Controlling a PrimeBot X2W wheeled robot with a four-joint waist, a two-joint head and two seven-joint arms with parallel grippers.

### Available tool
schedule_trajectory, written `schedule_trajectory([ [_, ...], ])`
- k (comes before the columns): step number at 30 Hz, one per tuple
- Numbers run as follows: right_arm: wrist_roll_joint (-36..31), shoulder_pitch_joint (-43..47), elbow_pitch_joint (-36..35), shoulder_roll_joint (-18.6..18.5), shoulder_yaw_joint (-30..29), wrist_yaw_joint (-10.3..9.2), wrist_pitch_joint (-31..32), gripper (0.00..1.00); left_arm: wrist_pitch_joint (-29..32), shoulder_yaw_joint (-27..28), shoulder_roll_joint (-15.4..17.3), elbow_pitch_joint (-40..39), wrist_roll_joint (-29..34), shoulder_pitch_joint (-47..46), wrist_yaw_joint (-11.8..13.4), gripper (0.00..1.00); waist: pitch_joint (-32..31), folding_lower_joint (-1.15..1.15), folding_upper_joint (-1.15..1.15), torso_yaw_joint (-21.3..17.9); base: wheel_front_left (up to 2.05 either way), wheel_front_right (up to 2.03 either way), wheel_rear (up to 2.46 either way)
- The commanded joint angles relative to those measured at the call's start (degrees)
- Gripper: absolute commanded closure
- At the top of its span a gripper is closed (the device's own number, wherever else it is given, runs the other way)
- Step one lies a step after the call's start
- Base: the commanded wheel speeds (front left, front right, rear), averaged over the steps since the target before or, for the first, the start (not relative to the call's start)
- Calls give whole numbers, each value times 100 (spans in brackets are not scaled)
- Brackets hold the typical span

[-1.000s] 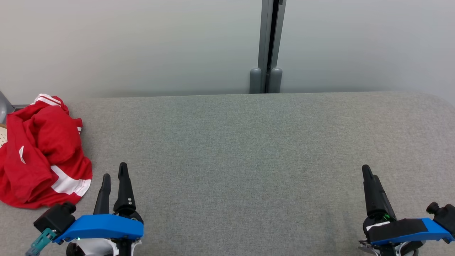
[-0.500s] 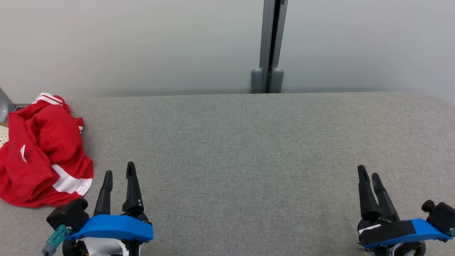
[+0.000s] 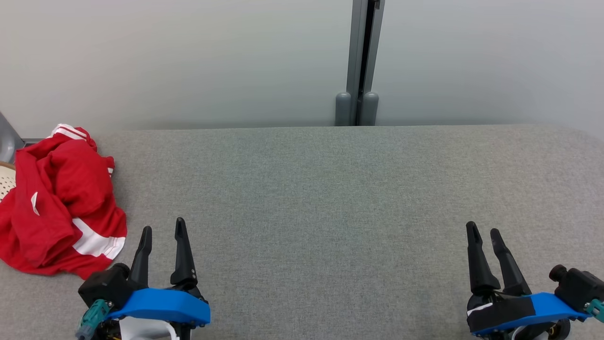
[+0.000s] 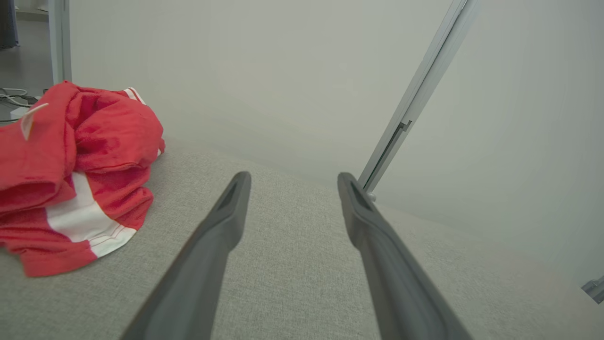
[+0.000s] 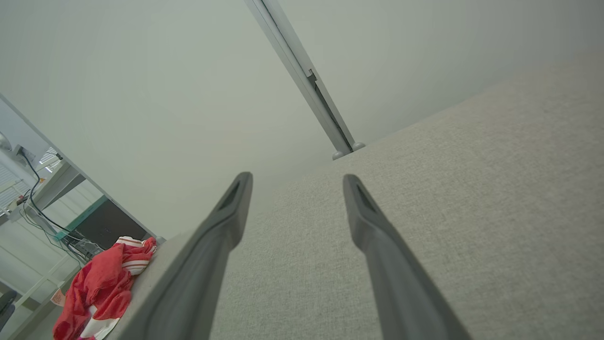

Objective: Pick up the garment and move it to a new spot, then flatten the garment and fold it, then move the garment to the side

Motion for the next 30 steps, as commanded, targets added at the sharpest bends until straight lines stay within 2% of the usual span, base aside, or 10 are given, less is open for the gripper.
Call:
schedule_trajectory([
  [1, -125, 21, -22, -41, 15, 13, -63, 0, -60, -39, 25, -19, 146, -99, 31, 0, -1, 0, 0, 4, 0, 0, 0],
  [30, -1596, 34, 51, -48, 10, 14, -410, 0, -412, -267, 36, 122, 1482, -110, 220, 0, -54, 0, 0, 51, 0, 0, 0],
])
